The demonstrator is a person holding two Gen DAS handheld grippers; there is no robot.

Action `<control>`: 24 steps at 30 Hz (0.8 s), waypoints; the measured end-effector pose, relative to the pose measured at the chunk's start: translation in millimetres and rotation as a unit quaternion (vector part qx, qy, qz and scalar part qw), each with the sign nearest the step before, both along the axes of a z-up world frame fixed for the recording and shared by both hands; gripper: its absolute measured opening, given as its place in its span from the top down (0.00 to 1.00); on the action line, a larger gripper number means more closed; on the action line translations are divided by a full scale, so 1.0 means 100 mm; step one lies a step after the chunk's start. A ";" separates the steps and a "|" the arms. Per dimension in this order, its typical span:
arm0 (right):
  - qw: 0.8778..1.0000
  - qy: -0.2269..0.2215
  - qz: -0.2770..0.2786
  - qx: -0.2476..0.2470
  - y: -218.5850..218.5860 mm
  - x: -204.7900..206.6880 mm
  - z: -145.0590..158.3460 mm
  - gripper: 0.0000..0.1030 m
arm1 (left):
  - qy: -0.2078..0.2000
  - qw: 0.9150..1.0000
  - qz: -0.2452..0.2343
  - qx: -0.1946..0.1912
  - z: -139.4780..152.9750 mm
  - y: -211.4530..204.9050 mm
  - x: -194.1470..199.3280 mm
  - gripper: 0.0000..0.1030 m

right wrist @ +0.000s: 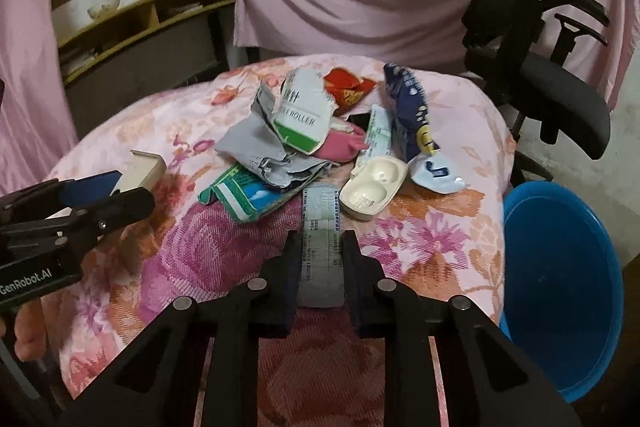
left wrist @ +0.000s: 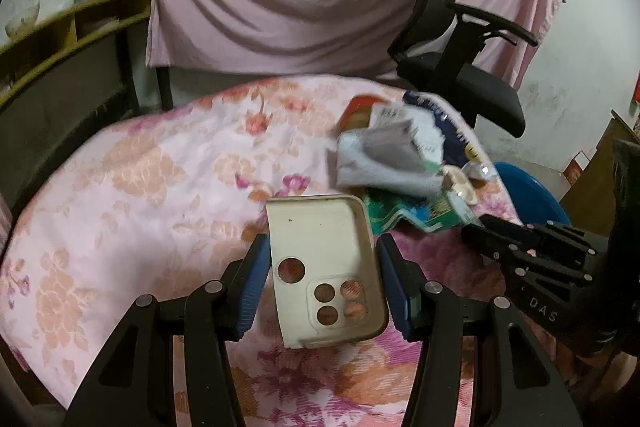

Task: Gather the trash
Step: 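Lift the phone case with the left gripper while the right gripper lifts the paper strip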

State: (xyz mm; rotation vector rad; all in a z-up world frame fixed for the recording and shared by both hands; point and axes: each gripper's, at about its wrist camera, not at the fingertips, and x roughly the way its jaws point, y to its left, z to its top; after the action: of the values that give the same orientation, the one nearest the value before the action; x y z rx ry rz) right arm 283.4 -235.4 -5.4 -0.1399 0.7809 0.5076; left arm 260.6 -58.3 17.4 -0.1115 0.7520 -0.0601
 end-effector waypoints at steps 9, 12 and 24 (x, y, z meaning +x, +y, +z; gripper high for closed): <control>0.977 -0.159 -0.047 0.137 -0.58 -0.36 0.64 0.83 | -0.133 0.990 -0.043 0.014 0.61 -0.45 -0.15 0.53; 0.958 -0.216 -0.083 0.171 -0.82 -0.45 0.82 0.82 | -0.178 0.981 -0.075 0.025 0.84 -0.70 -0.16 0.53; 0.902 -0.279 -0.257 0.206 -1.97 -0.53 0.86 0.82 | -0.202 0.952 -0.224 0.045 1.05 -2.01 0.21 0.53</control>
State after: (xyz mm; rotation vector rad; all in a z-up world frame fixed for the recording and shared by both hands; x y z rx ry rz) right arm 230.0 -432.3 81.0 0.3044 0.1161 0.1018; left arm 282.0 -258.9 122.1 0.1580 0.3570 -0.4685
